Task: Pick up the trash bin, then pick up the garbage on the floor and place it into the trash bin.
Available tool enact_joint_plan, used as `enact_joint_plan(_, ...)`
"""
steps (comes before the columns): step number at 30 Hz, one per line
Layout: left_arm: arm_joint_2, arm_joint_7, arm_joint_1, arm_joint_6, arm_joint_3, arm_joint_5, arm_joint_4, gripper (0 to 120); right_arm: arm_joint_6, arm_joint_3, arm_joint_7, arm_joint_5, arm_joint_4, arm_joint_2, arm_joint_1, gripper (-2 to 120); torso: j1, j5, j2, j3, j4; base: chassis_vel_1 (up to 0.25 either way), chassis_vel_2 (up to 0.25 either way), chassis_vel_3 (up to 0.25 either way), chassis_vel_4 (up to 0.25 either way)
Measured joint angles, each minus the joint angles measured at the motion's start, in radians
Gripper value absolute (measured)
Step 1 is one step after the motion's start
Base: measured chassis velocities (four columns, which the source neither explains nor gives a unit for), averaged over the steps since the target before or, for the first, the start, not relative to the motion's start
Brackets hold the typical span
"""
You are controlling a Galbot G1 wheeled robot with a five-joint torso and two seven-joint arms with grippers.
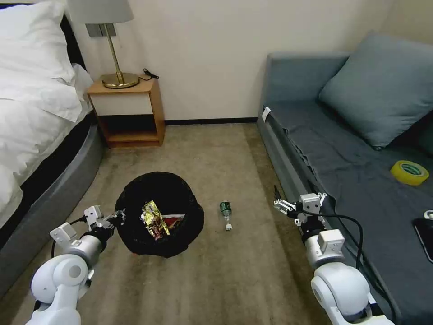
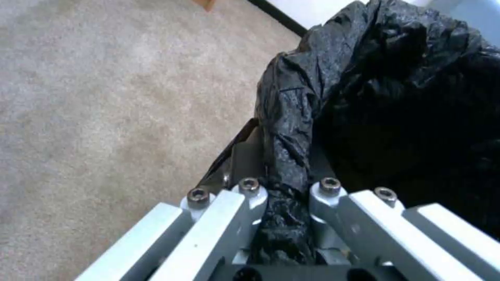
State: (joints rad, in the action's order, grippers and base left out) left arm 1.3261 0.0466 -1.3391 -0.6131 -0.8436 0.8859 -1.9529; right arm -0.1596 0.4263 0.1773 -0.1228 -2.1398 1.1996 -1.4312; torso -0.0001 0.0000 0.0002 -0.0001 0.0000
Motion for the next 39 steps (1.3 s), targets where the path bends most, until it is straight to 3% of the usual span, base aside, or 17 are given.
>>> enact_joint_plan(39, -0.007, -0.01, -0.009, 0.008, -0.019, 0.013, 0.005, 4, 0.033, 0.015, -0.05, 0.019, -0.001, 0.016, -0.042, 100, 0.0, 0.0, 0.0, 0.0, 0.0, -0.021, 0.023, 0.023, -0.024)
